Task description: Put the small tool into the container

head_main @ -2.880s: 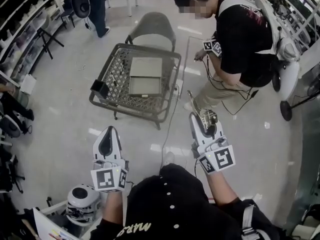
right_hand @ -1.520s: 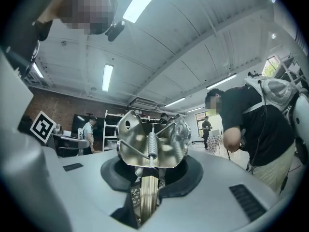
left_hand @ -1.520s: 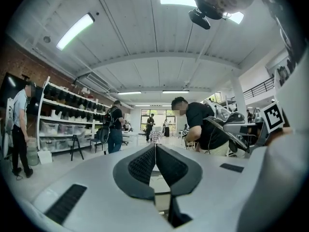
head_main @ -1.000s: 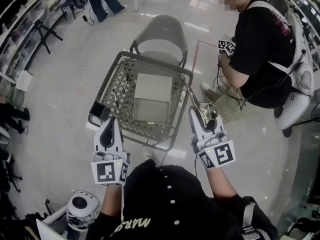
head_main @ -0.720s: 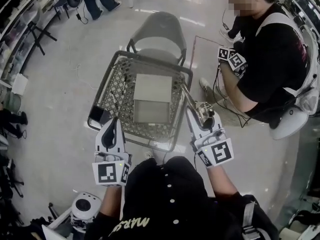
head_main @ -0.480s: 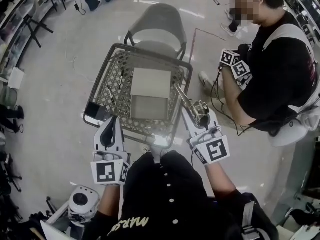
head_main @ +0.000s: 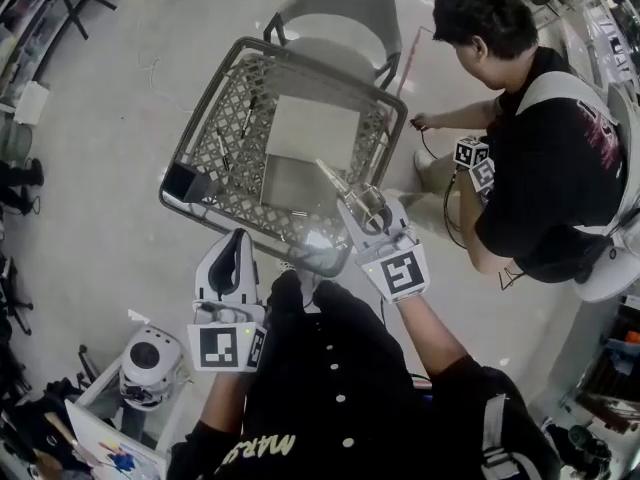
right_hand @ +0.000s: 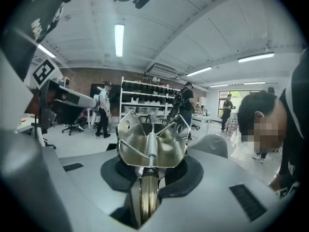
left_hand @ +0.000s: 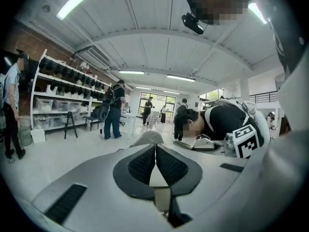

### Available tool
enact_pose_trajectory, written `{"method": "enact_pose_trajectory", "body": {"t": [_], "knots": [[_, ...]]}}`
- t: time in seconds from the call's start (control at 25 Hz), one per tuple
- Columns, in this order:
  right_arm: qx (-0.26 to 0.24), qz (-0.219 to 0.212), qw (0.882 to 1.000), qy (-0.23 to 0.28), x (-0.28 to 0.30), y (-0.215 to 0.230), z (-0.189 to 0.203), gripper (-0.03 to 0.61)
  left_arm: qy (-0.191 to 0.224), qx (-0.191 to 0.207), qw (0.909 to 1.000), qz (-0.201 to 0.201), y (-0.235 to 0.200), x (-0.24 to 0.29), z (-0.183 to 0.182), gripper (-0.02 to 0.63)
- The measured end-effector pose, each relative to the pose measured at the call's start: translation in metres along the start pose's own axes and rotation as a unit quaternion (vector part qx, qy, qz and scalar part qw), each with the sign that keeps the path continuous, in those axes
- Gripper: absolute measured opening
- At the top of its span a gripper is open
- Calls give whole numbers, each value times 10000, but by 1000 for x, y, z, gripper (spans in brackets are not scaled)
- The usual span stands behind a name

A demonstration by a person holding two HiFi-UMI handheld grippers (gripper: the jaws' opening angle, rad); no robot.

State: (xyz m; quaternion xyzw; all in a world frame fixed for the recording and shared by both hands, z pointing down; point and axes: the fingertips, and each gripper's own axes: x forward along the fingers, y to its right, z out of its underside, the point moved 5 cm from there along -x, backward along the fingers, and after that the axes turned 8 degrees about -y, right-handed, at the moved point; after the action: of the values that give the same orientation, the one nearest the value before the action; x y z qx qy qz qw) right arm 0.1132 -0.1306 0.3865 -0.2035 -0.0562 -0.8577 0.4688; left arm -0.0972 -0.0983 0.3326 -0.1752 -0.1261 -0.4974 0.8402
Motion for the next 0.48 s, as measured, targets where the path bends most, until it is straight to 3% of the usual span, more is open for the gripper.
{"method": "enact_pose_trajectory", "body": {"t": [0.48], "knots": [[-712, -619, 9874, -1267, 103, -36, 121, 110, -577, -389, 9975, 130, -3, 3, 58, 29]]}}
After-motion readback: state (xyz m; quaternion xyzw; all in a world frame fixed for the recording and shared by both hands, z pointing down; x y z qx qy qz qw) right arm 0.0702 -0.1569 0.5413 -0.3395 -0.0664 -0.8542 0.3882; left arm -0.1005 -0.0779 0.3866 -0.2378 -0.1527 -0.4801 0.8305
